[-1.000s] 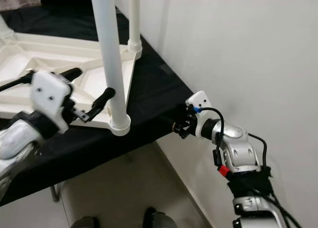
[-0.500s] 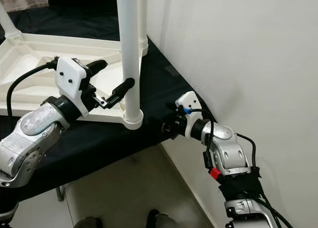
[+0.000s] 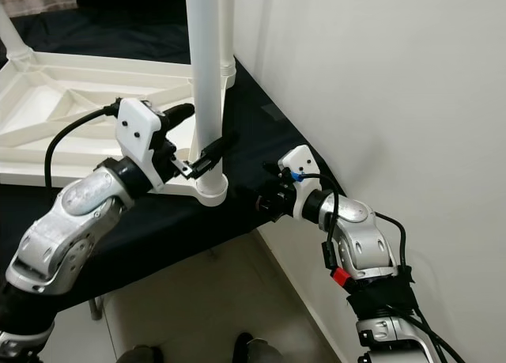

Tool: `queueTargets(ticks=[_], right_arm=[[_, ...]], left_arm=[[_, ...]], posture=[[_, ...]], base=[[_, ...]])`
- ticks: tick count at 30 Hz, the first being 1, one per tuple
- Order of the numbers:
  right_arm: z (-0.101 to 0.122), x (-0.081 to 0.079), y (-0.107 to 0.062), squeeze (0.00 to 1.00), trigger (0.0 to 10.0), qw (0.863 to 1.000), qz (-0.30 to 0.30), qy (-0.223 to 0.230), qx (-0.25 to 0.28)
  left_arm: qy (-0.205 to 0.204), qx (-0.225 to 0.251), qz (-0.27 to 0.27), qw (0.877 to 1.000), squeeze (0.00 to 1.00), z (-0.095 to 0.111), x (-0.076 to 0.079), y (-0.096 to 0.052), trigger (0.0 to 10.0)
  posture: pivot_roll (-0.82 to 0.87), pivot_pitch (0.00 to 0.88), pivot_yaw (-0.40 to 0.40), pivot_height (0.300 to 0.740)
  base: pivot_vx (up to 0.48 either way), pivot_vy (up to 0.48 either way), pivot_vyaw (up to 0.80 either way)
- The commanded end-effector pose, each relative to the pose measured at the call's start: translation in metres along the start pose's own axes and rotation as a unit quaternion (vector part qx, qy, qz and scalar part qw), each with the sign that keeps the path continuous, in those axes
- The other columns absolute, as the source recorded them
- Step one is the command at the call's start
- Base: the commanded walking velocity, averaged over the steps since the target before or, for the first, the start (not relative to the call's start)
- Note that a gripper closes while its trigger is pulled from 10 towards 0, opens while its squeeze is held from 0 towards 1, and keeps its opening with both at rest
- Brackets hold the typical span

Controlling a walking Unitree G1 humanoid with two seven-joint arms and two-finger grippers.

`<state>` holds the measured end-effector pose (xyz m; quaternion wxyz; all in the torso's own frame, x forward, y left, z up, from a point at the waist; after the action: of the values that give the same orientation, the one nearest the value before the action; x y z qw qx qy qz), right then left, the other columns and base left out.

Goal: Building children table

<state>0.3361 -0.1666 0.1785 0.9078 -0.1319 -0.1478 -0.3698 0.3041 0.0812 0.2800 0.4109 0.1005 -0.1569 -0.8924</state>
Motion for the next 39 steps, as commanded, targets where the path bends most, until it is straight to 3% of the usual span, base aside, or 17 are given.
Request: queueTargets(ticks=[1,6,8,9,14,16,19,20,24,26,29,31,32,35,36,38,39], right_arm=[[0.0,-0.004,0.001,0.64,10.0,1.0,0.006,0.003,0.002],[0.002,-0.005,0.001,0.64,10.0,1.0,0.004,-0.001,0.005],[0.003,-0.004,0.001,0.64,10.0,1.0,0.003,-0.002,0.005],[0.002,-0.004,0.0,0.64,10.0,1.0,0.001,-0.003,0.004],[0.002,-0.003,-0.002,0.64,10.0,1.0,-0.001,-0.005,0.002],[0.003,-0.002,-0.003,0.64,10.0,1.0,-0.004,-0.007,0.002],[0.004,-0.002,-0.002,0.64,10.0,1.0,-0.002,-0.01,0.001],[0.004,-0.002,-0.002,0.64,10.0,1.0,-0.002,-0.01,0.001],[0.005,-0.003,-0.001,0.63,10.0,1.0,0.012,-0.018,0.001],[0.005,-0.003,0.0,0.63,10.0,1.0,0.013,-0.019,0.001],[0.007,0.001,0.002,0.63,10.0,1.0,0.015,-0.024,0.003],[0.007,0.001,0.002,0.63,10.0,1.0,0.015,-0.024,0.003],[0.008,0.002,0.003,0.63,10.0,0.999,0.016,-0.028,0.003],[0.009,0.004,0.005,0.63,10.0,0.999,0.024,-0.032,0.004],[0.009,0.004,0.005,0.63,10.0,0.999,0.024,-0.032,0.004],[0.009,0.003,0.007,0.63,10.0,0.999,0.03,-0.032,0.005],[0.009,0.003,0.007,0.63,10.0,0.999,0.03,-0.032,0.005]], left_arm=[[0.005,0.001,0.003,1.0,0.0,-0.003,0.001,0.002,10.0],[0.02,0.02,0.047,0.998,0.0,-0.003,-0.007,0.024,10.0],[0.019,0.023,0.049,0.998,0.0,-0.003,-0.007,0.027,10.0],[0.009,0.028,0.049,0.998,0.0,-0.002,-0.005,0.028,0.0],[-0.007,0.028,0.054,0.998,0.0,-0.004,-0.003,0.028,0.0],[-0.019,0.006,0.099,0.995,0.0,-0.018,-0.009,0.014,0.0],[-0.019,-0.022,0.19,0.981,0.0,-0.032,-0.031,-0.02,0.0],[-0.019,-0.022,0.19,0.981,0.0,-0.032,-0.031,-0.02,0.0],[0.02,-0.023,0.273,0.961,0.0,-0.022,-0.052,-0.05,0.0],[0.029,-0.022,0.287,0.957,0.0,-0.018,-0.055,-0.056,0.0],[0.065,-0.029,0.35,0.934,0.0,-0.005,-0.064,-0.085,0.0],[0.065,-0.029,0.35,0.934,0.0,-0.005,-0.064,-0.085,0.0],[0.075,-0.035,0.377,0.923,0.0,-0.001,-0.067,-0.098,0.0],[0.115,-0.049,0.472,0.873,0.0,0.015,-0.076,-0.144,0.0],[0.115,-0.049,0.472,0.873,0.0,0.015,-0.076,-0.144,0.0],[0.127,-0.063,0.531,0.835,0.0,0.022,-0.08,-0.176,4.7],[0.127,-0.063,0.531,0.835,0.0,0.022,-0.08,-0.176,4.7]], posture=[[0.02,0.193,-0.065,0.74],[0.01,0.193,-0.06,0.74],[0.01,0.193,-0.059,0.74],[0.01,0.195,-0.057,0.74],[0.01,0.196,-0.053,0.74],[0.01,0.198,-0.051,0.74],[0.03,0.204,-0.055,0.74],[0.03,0.204,-0.055,0.74],[0.06,0.21,-0.058,0.74],[0.06,0.21,-0.058,0.74],[0.08,0.215,-0.058,0.74],[0.08,0.215,-0.058,0.74],[0.09,0.215,-0.059,0.74],[0.12,0.221,-0.061,0.74],[0.12,0.221,-0.061,0.74],[0.13,0.226,-0.061,0.74],[0.13,0.226,-0.061,0.74]], base=[[0.0,0.0,0.0],[0.0,0.0,0.0],[0.0,0.0,0.0],[0.0,0.0,0.0],[0.0,0.0,0.0],[0.0,0.0,0.0],[0.0,0.0,0.0],[0.0,0.0,0.0],[0.0,0.0,0.0],[0.0,0.0,0.0],[0.0,0.0,0.0],[0.0,0.0,0.0],[0.0,0.0,0.0],[0.0,0.0,0.0],[0.0,0.0,0.0],[0.0,0.0,0.0],[0.0,0.0,0.0]])
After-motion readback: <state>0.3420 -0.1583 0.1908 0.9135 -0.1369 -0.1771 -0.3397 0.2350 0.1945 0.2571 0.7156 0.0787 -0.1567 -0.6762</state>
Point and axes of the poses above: a point about 5 cm out from each wrist's last joint towards the gripper, its own y axis pointing out of the wrist towards the gripper, its own z axis along the axis of the wrist's last joint, x = y × z, the point moved 1 cm from there along y, pointing out of the wrist towards the gripper, and after that the axes turned 14 degrees about -y, right-handed, at the moved point
